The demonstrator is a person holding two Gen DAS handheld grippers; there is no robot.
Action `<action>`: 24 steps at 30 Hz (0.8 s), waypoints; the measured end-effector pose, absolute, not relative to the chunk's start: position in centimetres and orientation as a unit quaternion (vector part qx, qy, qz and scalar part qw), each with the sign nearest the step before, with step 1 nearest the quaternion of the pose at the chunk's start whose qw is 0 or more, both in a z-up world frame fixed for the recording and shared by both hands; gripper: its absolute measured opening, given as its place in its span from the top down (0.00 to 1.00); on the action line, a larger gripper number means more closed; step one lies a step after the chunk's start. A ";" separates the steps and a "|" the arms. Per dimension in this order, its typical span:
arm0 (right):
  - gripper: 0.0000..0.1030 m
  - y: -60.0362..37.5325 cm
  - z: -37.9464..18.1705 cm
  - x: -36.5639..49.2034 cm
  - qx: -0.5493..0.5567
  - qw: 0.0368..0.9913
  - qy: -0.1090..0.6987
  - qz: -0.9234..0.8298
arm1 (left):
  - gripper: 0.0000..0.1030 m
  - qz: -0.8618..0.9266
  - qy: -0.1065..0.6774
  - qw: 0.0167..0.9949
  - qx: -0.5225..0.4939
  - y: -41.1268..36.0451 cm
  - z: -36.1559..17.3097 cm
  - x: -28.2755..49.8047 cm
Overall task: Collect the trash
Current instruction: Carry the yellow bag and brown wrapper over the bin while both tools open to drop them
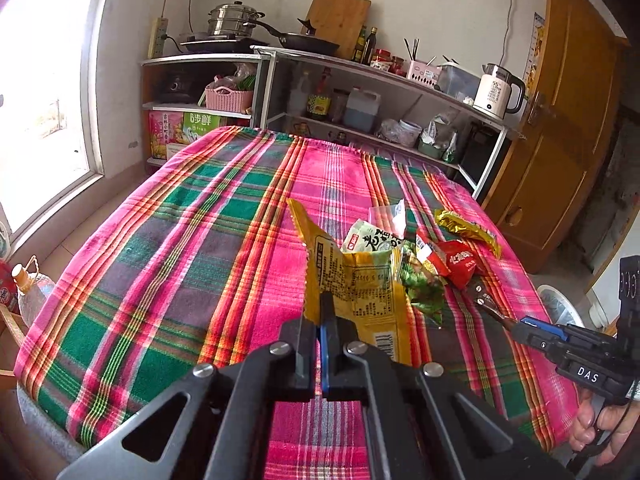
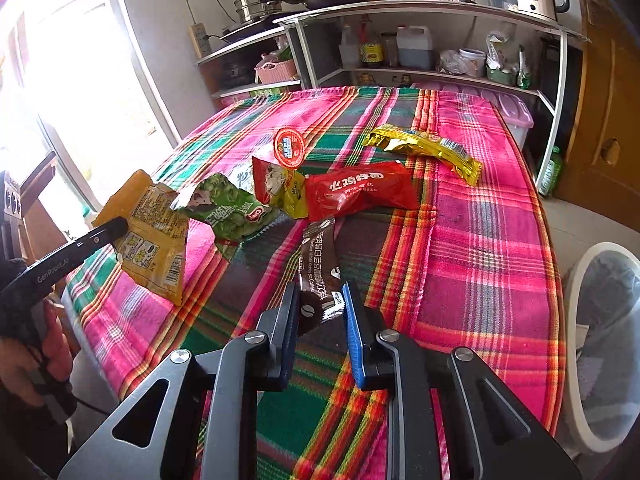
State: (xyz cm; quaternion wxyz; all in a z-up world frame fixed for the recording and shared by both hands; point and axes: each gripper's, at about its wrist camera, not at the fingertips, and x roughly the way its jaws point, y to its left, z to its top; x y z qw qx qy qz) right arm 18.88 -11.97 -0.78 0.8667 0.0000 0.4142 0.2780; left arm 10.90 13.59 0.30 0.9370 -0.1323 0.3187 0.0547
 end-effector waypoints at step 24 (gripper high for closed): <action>0.78 -19.8 2.0 15.4 0.060 0.897 0.374 0.227 | 0.99 -0.047 0.277 0.951 -0.128 6.9 5.0 10.7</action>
